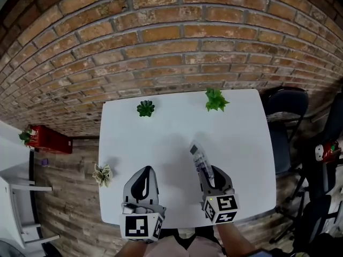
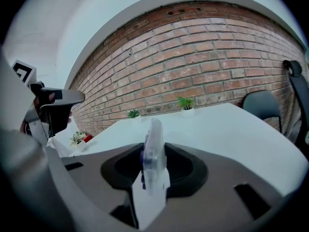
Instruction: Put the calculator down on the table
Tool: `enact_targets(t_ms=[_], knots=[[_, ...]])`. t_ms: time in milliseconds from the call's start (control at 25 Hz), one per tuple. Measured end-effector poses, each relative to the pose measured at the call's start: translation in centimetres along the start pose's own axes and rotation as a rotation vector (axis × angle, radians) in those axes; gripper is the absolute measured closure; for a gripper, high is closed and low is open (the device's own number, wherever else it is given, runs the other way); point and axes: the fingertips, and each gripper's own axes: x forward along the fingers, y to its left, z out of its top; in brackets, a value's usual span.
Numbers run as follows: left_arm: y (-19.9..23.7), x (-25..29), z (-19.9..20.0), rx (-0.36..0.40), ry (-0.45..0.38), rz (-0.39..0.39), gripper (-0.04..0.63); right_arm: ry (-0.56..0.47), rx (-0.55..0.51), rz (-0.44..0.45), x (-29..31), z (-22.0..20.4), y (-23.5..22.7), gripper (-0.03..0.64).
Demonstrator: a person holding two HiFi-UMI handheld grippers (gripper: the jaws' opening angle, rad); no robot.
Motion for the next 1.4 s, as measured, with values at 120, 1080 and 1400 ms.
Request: enact_targets(t_ms=[120, 1080, 1400], knots=[[-0.4, 0.3, 0.1, 0.0, -0.002, -0.005, 0.584, 0.02, -0.009, 0.005, -0.1, -0.4, -0.1, 0.482], [-2.2, 0.6, 0.3, 0.01, -0.004, -0.034, 0.584, 0.105, -0.002, 0.008, -0.3, -2.1, -1.2, 0.453], [-2.6, 1.0, 0.4, 0.014, -0.002, -0.041, 0.584, 0.105, 0.048, -0.004, -0.4, -2.3, -2.8, 0.423]])
